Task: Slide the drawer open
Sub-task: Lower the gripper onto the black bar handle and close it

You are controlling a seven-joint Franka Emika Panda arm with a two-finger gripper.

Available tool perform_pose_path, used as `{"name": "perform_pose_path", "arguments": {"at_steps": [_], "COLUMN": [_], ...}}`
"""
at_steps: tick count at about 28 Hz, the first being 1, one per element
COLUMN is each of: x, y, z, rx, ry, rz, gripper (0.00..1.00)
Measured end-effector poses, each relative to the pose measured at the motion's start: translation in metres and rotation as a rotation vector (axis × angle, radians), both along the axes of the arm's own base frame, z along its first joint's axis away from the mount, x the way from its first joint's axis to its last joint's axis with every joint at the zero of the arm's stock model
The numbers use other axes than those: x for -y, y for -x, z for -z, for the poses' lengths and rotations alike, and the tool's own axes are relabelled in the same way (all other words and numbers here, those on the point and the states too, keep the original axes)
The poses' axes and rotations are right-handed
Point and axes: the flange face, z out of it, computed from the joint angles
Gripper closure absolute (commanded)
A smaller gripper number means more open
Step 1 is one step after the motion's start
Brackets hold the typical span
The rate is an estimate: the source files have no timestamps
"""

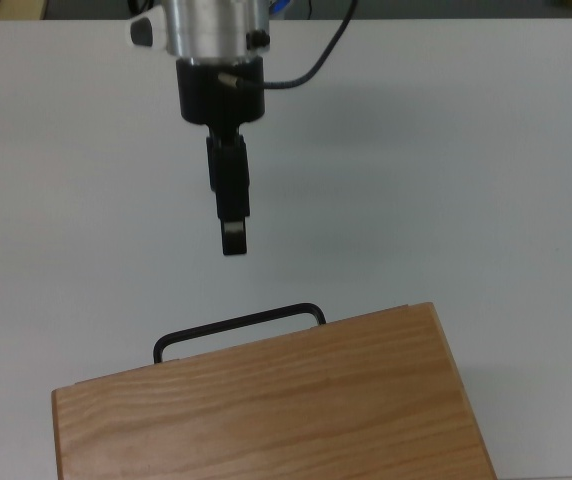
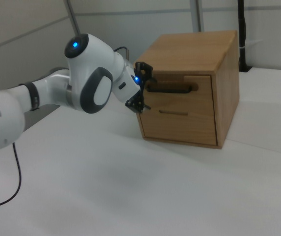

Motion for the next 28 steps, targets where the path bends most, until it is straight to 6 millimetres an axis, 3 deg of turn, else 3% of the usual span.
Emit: {"name": "perform_pose_path", "arguments": {"at_steps": [15,18,20,24,28], "x": [-0.010,-0.012,-0.014,-0.015,-0.016], "y": [-0.043,-0.049,-0.051,-0.054,-0.054], "z": [0.048,0.057,0.060,0.059,0.055], "rx": [0.064,0.069,0.070,0.076,0.083], "ry": [0.012,0.022,0.026,0.030,0.033], "rz": [-0.029,-0.037,-0.040,-0.045,-0.046], "gripper": [0.02,0.18,0.38,0.47,0.70]}}
